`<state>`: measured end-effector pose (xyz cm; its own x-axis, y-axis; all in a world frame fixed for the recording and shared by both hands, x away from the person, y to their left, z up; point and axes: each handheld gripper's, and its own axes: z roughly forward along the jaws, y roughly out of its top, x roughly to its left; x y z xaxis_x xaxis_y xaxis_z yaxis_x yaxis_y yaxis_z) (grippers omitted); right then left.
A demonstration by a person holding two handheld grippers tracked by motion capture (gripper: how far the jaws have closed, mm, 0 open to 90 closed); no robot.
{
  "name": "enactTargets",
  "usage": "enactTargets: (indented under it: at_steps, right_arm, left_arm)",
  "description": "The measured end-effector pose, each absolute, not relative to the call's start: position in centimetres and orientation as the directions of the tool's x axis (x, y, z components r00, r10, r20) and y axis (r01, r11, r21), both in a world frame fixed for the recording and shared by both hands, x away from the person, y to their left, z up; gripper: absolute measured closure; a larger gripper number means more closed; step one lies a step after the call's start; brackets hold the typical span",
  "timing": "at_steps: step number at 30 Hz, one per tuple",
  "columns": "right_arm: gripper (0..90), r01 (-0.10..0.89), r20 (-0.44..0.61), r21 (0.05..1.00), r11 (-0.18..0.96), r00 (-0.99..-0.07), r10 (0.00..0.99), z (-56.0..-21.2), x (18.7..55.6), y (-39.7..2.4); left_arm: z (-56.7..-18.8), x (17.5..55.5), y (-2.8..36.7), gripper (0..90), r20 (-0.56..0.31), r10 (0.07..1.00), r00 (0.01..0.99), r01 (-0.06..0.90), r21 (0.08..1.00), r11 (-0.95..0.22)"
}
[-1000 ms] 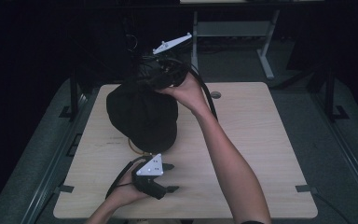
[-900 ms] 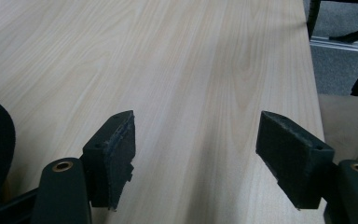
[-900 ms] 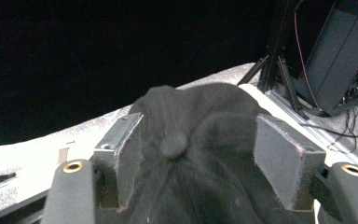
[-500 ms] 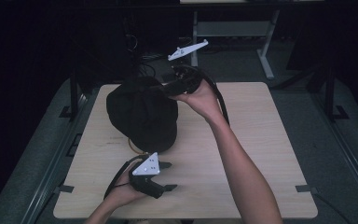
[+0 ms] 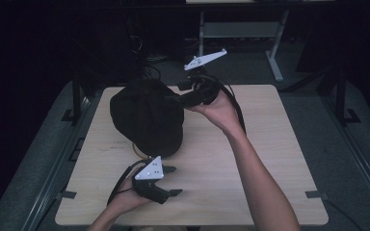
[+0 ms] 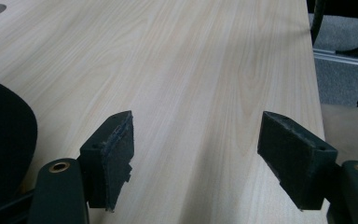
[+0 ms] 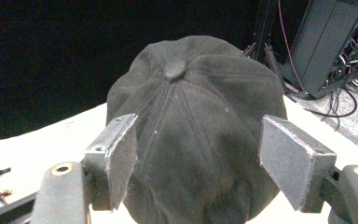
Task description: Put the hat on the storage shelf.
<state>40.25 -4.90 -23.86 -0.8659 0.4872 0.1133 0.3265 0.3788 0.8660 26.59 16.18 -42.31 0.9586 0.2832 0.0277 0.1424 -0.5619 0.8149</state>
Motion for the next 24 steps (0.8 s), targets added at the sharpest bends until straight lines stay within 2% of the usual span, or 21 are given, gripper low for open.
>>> enactTargets:
  at_steps: [24]
  right_arm:
    - [27.0, 0.352, 0.116, 0.858, 0.374, -0.842, 0.527, -24.8, 38.8, -9.0]
  left_arm:
    - [-42.4, 27.0, 16.6, 26.2, 0.013, 0.300, 0.954, 0.160, 0.822, -0.546]
